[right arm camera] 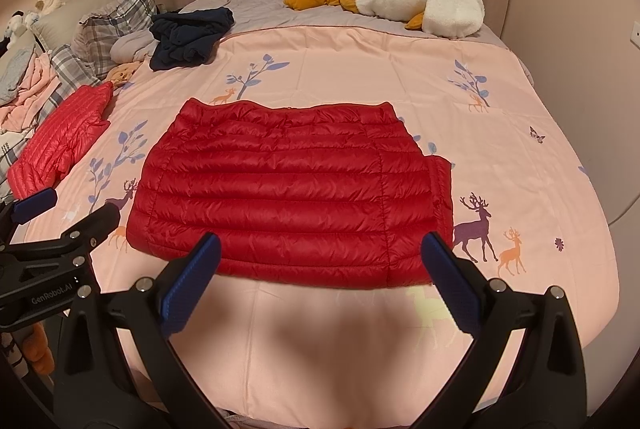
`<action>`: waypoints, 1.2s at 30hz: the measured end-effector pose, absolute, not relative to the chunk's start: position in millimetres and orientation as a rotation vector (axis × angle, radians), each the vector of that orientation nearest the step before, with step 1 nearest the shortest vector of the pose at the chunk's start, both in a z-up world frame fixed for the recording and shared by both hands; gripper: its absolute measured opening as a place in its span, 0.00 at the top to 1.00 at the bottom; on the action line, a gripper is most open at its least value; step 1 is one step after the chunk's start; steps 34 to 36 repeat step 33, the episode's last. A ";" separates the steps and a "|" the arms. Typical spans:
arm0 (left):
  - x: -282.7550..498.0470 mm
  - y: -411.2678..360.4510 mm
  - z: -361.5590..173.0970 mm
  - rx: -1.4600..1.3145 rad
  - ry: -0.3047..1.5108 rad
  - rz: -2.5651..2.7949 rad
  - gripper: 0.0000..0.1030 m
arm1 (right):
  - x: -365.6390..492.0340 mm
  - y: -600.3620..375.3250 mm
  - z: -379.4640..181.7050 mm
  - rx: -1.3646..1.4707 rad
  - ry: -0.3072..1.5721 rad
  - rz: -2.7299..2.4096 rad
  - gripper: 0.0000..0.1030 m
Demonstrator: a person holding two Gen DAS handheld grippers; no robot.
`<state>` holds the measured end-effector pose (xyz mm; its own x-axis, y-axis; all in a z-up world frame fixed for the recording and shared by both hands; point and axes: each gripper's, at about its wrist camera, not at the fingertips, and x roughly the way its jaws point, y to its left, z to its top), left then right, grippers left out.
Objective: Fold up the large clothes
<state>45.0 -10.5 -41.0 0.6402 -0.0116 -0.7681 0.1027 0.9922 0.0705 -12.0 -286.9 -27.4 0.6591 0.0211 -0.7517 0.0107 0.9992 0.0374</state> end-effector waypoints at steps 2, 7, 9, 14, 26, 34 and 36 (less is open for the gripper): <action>45.0 -10.6 -39.3 0.110 0.874 -0.066 0.01 | -12.4 -286.8 -26.4 0.038 0.850 0.006 0.02; 45.2 -12.1 -36.7 0.115 0.869 -0.066 0.01 | -12.6 -286.7 -26.2 0.039 0.851 0.006 0.02; 43.7 -12.8 -35.8 0.114 0.867 -0.065 0.01 | -12.7 -286.6 -26.0 0.039 0.850 0.007 0.02; 43.3 -13.1 -35.1 0.115 0.865 -0.068 0.01 | -12.6 -286.8 -26.4 0.039 0.849 0.005 0.02; 42.4 -15.2 -32.1 0.116 0.858 -0.071 0.01 | -15.1 -287.1 -19.6 0.039 0.842 0.009 0.02; 41.0 -13.9 -32.1 0.111 0.855 -0.067 0.01 | -15.7 -286.6 -17.9 0.038 0.840 0.010 0.02; 41.0 -13.9 -32.1 0.111 0.855 -0.067 0.01 | -15.7 -286.6 -17.9 0.038 0.840 0.010 0.02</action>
